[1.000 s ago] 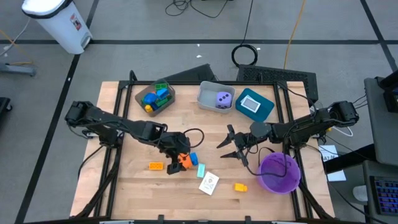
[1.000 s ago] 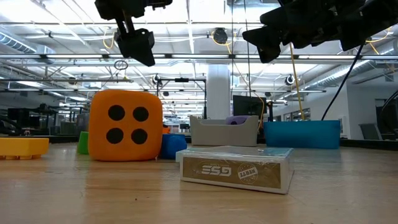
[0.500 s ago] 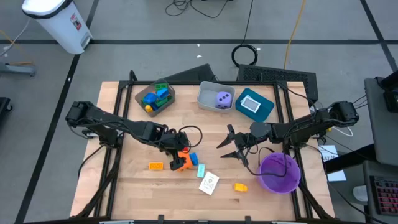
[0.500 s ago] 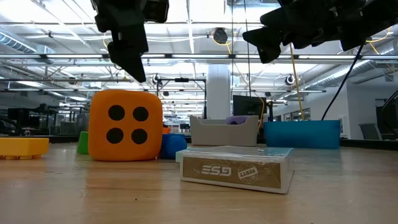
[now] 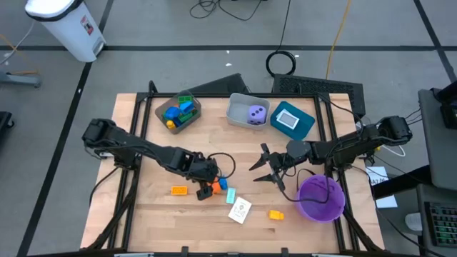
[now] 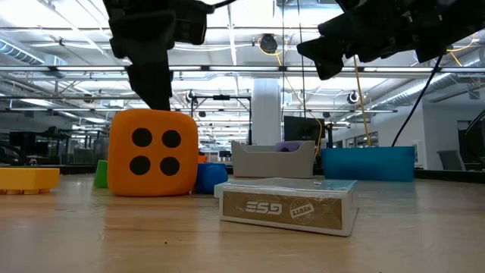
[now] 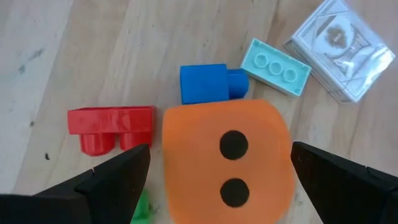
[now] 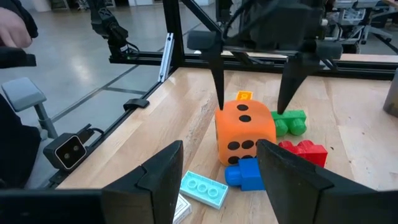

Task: Pick & Place Toys
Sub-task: Put the orange dice into the gray bin

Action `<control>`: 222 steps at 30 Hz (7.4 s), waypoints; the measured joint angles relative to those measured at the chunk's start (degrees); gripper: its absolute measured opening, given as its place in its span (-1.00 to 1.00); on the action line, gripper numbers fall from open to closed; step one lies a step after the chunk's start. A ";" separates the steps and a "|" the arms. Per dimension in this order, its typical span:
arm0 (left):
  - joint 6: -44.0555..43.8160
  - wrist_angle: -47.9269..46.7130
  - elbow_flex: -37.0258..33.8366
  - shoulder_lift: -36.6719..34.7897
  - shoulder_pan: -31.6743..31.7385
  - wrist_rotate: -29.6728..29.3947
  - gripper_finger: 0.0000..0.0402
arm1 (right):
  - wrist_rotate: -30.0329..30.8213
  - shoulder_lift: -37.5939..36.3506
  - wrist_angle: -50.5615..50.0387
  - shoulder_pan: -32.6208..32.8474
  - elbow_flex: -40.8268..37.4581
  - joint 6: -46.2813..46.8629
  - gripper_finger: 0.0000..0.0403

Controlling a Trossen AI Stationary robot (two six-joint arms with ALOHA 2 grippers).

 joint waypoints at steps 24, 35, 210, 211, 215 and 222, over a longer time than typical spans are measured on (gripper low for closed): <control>-3.40 -0.85 0.02 2.81 -1.74 0.46 0.98 | 0.00 -0.02 -0.86 0.00 0.00 -0.90 -0.03; -1.39 -0.98 -0.07 3.22 -0.77 9.42 0.98 | 0.00 -0.02 -0.83 0.00 0.00 -0.89 -0.03; 7.07 33.52 -34.16 -20.60 2.74 -13.54 -0.79 | 11.72 29.88 2.47 1.36 16.28 -6.82 0.94; 6.21 33.72 -34.16 -20.59 2.18 -13.59 -0.79 | 11.76 29.90 2.30 1.78 16.28 -6.76 0.94; 3.52 35.54 -34.12 -19.39 0.54 -13.56 -0.79 | 14.61 30.73 2.76 2.89 16.30 -7.78 0.94; -0.51 38.07 -34.07 -14.40 -0.52 -13.44 -0.79 | 19.08 31.76 3.35 3.10 16.26 -8.80 0.94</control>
